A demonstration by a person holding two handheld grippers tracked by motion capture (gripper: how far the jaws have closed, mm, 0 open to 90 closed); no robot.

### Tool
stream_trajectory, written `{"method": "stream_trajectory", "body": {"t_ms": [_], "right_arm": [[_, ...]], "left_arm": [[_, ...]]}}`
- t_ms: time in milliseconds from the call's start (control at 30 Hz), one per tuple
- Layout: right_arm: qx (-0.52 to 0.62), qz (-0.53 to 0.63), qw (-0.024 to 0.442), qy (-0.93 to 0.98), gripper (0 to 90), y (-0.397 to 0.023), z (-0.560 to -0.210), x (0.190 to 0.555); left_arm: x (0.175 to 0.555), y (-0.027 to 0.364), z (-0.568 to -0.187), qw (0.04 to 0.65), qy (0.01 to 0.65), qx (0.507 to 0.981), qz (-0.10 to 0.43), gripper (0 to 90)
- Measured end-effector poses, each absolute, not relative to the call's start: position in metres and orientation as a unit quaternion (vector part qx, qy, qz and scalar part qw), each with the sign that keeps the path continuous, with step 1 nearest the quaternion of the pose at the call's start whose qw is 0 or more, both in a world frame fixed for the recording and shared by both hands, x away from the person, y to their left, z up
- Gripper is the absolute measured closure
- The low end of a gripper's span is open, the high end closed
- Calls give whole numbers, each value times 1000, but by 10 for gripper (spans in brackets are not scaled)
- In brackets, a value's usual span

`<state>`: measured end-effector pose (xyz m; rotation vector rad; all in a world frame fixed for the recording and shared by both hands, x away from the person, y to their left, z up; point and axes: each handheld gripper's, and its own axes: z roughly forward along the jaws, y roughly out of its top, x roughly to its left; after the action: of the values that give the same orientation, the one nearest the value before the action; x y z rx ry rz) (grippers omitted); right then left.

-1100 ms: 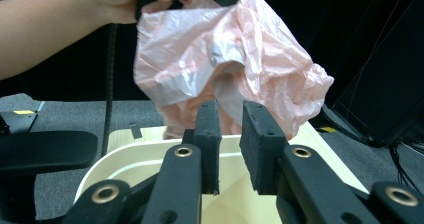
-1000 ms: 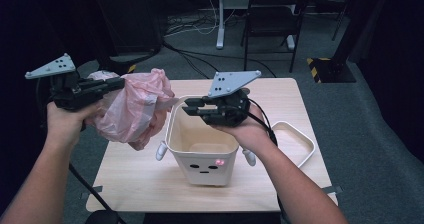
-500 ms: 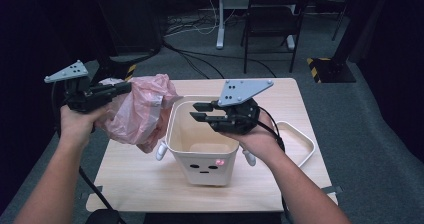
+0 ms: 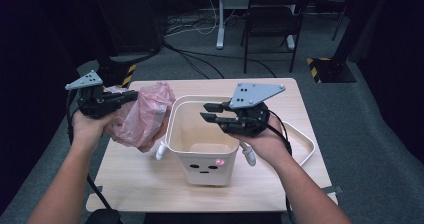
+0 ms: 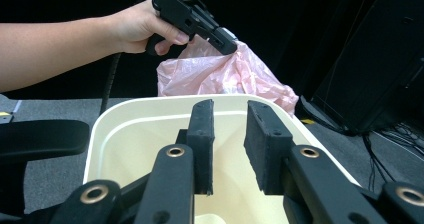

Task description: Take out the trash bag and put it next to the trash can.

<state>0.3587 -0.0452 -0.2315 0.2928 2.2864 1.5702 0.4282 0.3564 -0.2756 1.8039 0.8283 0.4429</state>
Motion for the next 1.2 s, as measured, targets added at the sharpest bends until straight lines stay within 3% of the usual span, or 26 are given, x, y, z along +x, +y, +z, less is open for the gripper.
{"method": "stream_trajectory", "body": {"t_ms": [633,1200], "right_arm": [[123,552,177,806,676,-58,-245,358],[152,554,192,796,648,-79,-254,354]], "left_arm": [[438,352,-315,533,365,746,164,890],[439,348,-343,508,368,756,185,881]]}}
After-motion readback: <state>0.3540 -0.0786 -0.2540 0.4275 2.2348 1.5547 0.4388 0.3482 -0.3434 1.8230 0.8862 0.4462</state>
